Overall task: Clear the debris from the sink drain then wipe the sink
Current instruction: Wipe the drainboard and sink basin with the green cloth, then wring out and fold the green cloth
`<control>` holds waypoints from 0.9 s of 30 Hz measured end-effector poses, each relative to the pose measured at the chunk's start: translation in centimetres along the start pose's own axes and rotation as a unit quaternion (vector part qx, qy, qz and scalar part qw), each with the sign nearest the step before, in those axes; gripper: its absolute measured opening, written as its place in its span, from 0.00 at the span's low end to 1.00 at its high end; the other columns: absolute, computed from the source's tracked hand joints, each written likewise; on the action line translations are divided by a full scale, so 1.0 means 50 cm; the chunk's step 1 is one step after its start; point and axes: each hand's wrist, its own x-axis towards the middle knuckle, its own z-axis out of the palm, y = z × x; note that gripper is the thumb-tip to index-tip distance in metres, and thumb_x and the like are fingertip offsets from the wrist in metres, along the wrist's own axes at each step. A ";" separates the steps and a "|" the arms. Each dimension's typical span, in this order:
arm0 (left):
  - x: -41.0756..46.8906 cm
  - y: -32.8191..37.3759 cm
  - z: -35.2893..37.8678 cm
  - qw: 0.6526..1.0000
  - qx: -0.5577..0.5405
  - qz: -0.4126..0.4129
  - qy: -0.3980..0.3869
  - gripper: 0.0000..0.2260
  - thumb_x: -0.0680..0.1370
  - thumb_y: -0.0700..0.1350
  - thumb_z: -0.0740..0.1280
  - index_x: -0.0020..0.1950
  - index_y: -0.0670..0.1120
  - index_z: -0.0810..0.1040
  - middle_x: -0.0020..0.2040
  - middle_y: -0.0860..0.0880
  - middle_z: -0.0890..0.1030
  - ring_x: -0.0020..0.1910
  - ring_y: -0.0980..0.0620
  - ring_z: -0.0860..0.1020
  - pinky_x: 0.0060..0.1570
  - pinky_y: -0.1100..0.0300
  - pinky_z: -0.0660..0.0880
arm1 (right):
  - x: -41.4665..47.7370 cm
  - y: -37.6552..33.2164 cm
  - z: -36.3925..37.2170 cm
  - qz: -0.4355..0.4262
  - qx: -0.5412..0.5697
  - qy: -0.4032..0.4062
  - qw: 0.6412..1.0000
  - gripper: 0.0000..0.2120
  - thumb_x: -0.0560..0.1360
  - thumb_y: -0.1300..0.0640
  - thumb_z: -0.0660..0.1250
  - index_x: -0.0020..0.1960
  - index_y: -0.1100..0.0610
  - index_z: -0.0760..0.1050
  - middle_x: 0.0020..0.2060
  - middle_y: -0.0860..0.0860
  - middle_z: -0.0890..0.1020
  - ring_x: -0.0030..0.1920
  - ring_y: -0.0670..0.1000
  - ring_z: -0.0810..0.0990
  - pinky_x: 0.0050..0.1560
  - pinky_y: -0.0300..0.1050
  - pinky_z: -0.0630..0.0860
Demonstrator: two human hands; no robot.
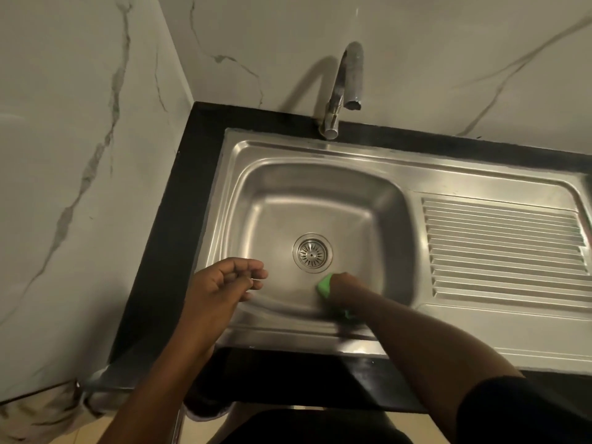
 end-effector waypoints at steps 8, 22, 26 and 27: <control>-0.016 -0.003 0.039 1.000 0.007 -0.004 0.016 0.14 0.81 0.31 0.65 0.55 0.46 0.87 0.50 0.46 0.90 0.51 0.44 0.88 0.54 0.50 0.81 | -0.005 -0.068 0.018 -0.047 0.067 0.011 0.997 0.18 0.80 0.50 0.62 0.57 0.64 0.79 0.55 0.64 0.83 0.58 0.63 0.83 0.52 0.47 0.76; -0.058 0.028 0.076 0.997 -0.024 0.037 0.063 0.12 0.81 0.35 0.70 0.56 0.50 0.87 0.54 0.48 0.89 0.56 0.47 0.87 0.52 0.54 0.82 | -0.147 -0.019 -0.091 -0.160 0.714 -0.117 0.672 0.18 0.80 0.65 0.59 0.67 0.70 0.73 0.55 0.63 0.79 0.53 0.60 0.80 0.58 0.53 0.77; -0.058 0.037 0.135 0.998 -0.025 0.025 0.051 0.14 0.81 0.40 0.72 0.66 0.50 0.82 0.63 0.48 0.84 0.64 0.49 0.83 0.62 0.51 0.80 | -0.243 0.032 -0.121 -0.201 0.744 -0.117 0.627 0.20 0.79 0.54 0.64 0.68 0.63 0.74 0.57 0.62 0.78 0.51 0.59 0.80 0.56 0.53 0.77; -0.060 0.040 0.153 0.999 -0.015 0.019 0.045 0.17 0.81 0.43 0.73 0.69 0.50 0.80 0.65 0.48 0.83 0.65 0.49 0.82 0.66 0.49 0.79 | -0.268 0.044 -0.123 -0.214 0.738 -0.109 0.630 0.20 0.80 0.52 0.65 0.68 0.62 0.75 0.58 0.62 0.79 0.52 0.58 0.81 0.56 0.53 0.77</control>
